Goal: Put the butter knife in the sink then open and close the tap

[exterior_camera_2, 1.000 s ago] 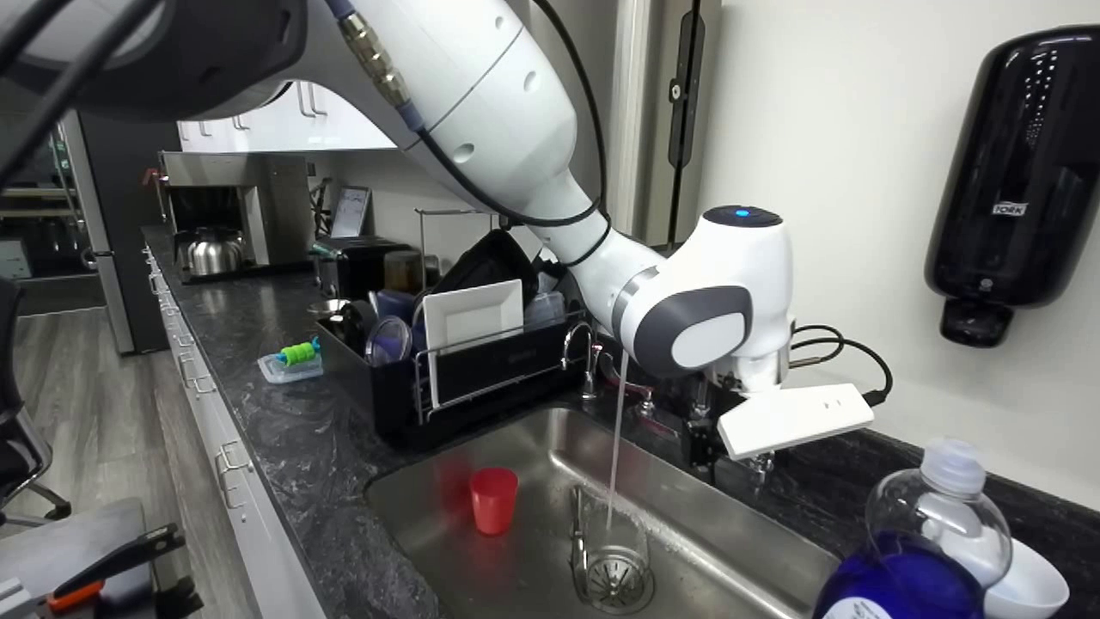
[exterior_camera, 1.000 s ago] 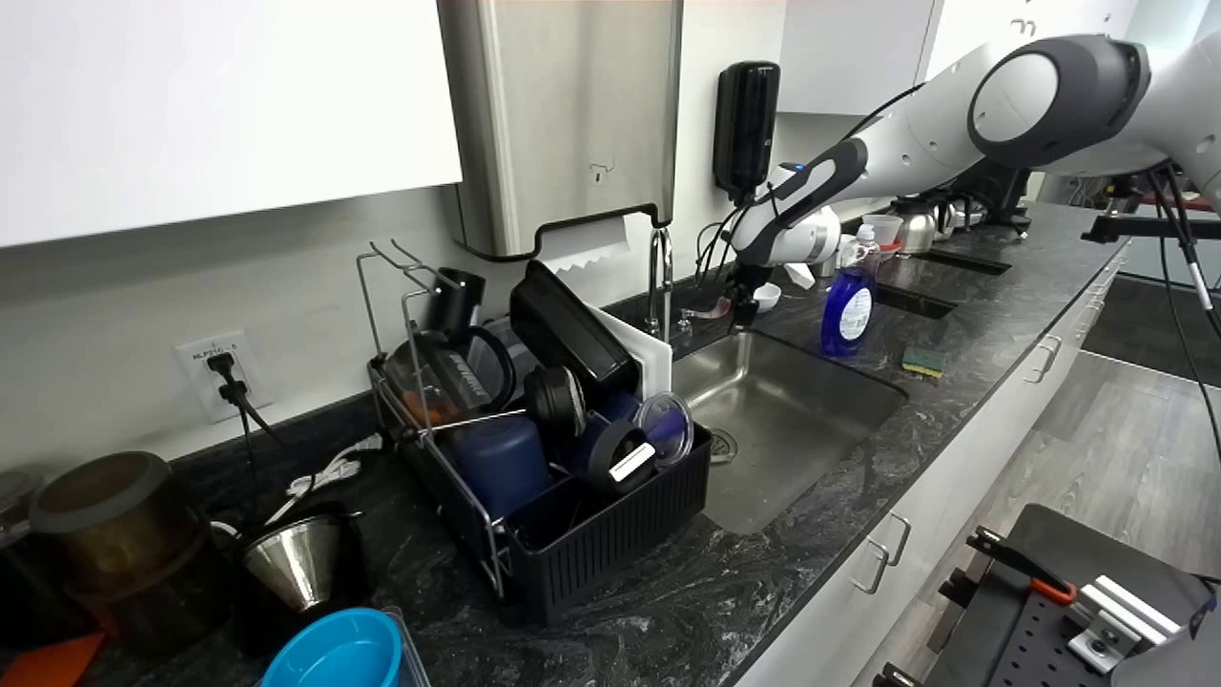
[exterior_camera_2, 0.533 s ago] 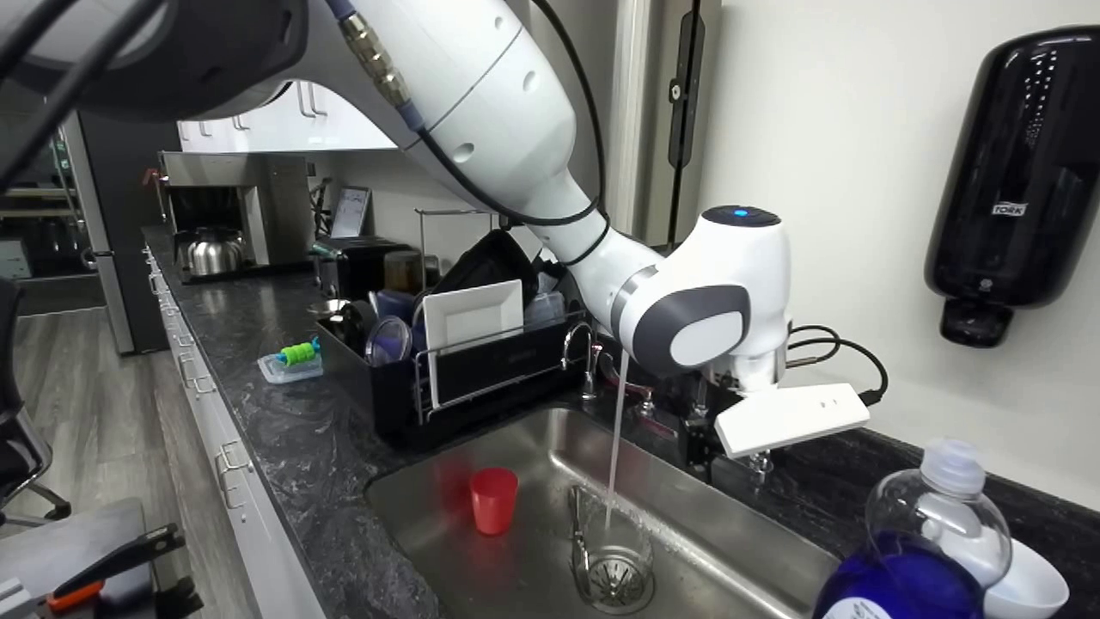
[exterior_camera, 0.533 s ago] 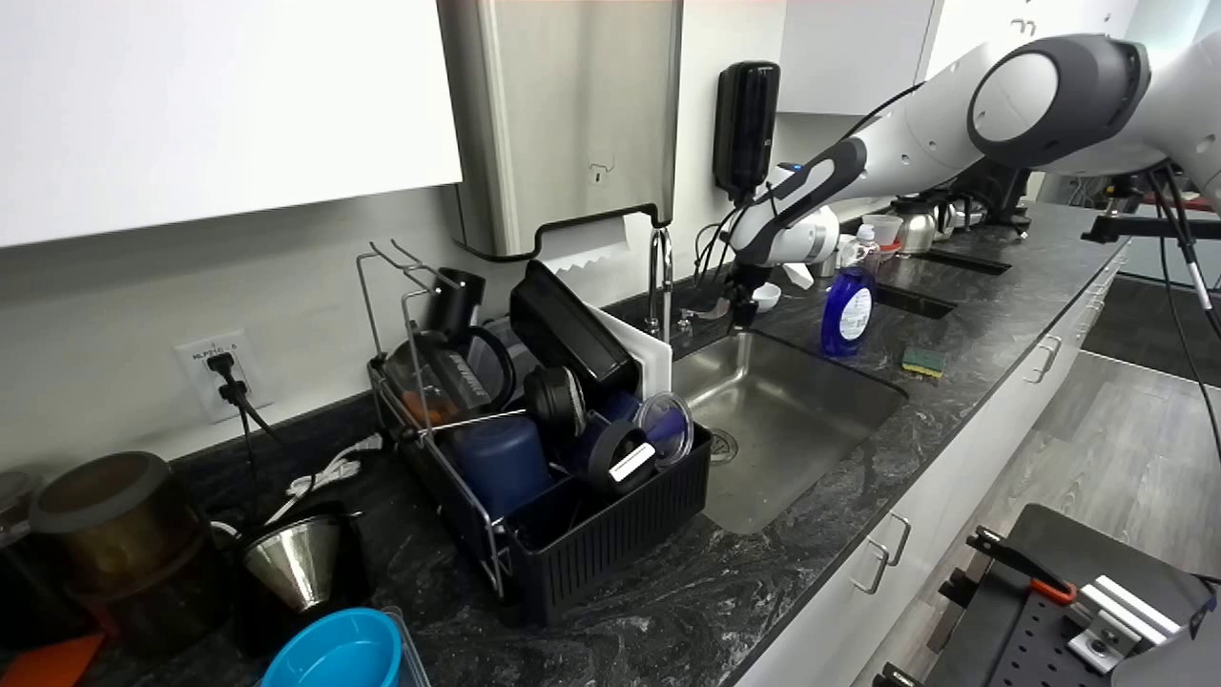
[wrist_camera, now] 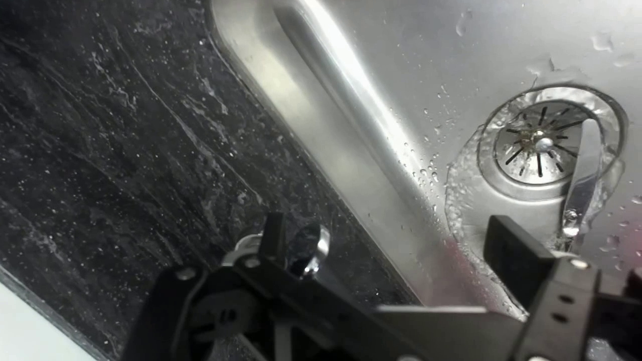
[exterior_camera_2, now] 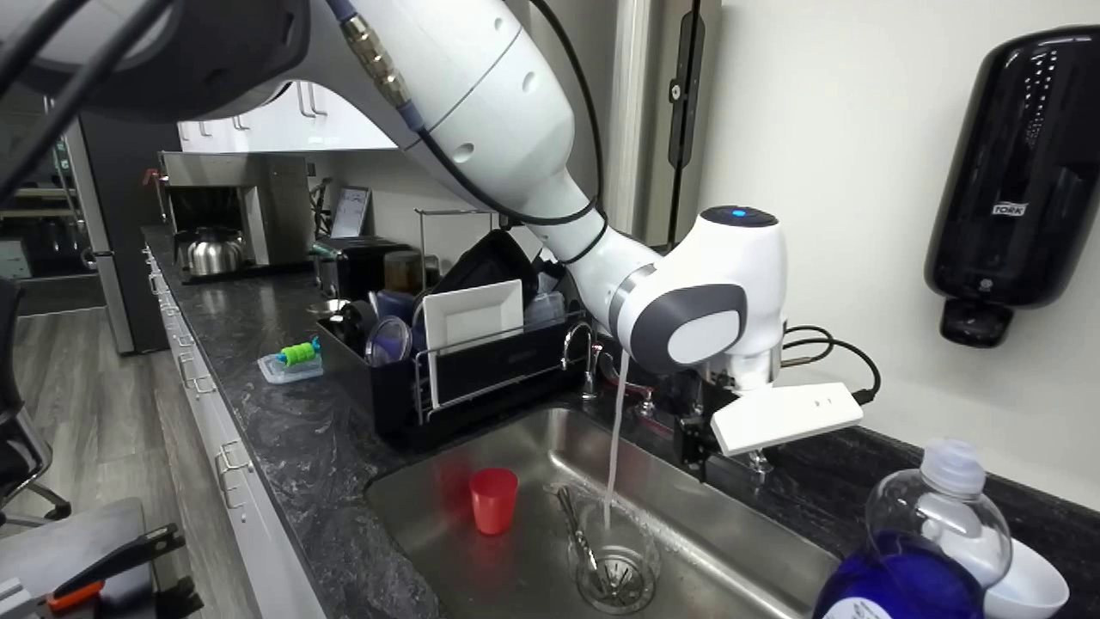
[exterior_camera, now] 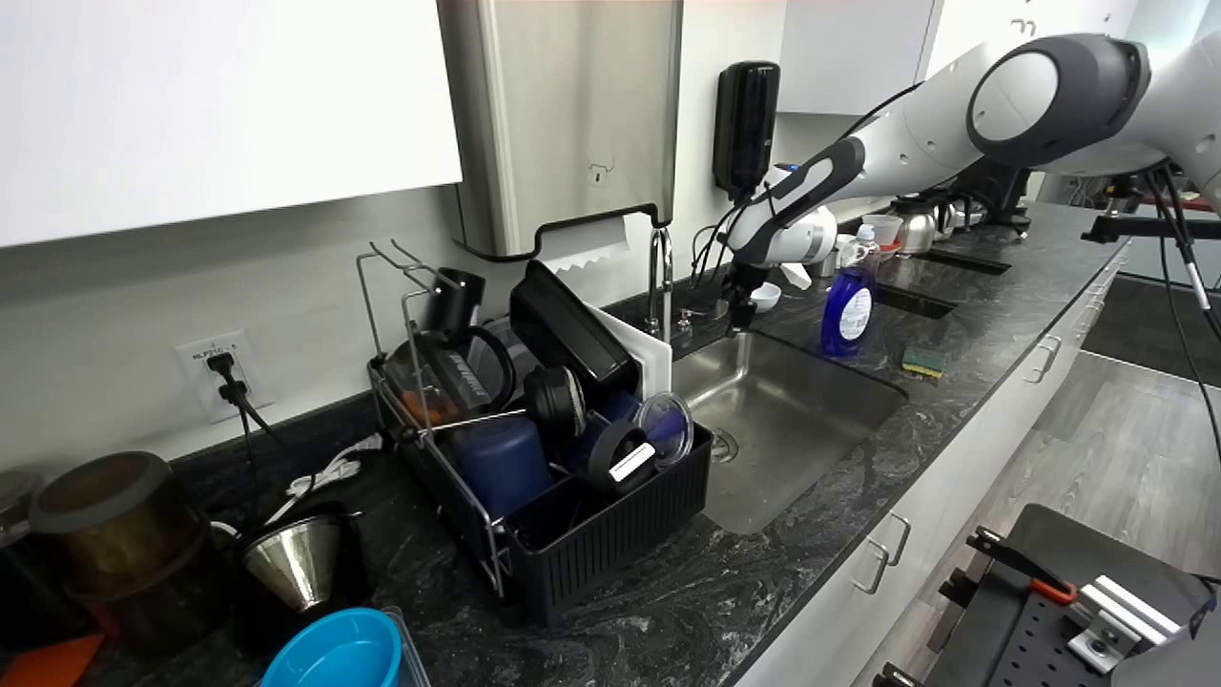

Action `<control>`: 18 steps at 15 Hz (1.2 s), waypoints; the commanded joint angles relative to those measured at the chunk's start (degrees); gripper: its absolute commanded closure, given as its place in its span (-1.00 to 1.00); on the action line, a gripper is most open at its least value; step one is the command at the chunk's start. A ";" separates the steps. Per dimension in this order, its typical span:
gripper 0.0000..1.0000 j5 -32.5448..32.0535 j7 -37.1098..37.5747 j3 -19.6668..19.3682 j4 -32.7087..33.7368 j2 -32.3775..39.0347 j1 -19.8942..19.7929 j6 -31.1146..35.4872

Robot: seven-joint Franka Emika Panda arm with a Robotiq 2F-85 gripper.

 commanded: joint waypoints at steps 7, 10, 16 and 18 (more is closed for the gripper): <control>-1.00 2.04 -2.40 -0.18 -1.21 -1.19 0.33 -1.19; -1.00 2.31 -1.43 -0.65 -0.93 -1.01 0.65 0.21; -1.00 3.22 -0.27 -1.00 -0.65 -1.15 0.82 4.41; -1.00 3.14 0.13 -1.18 -0.63 -1.36 0.86 5.81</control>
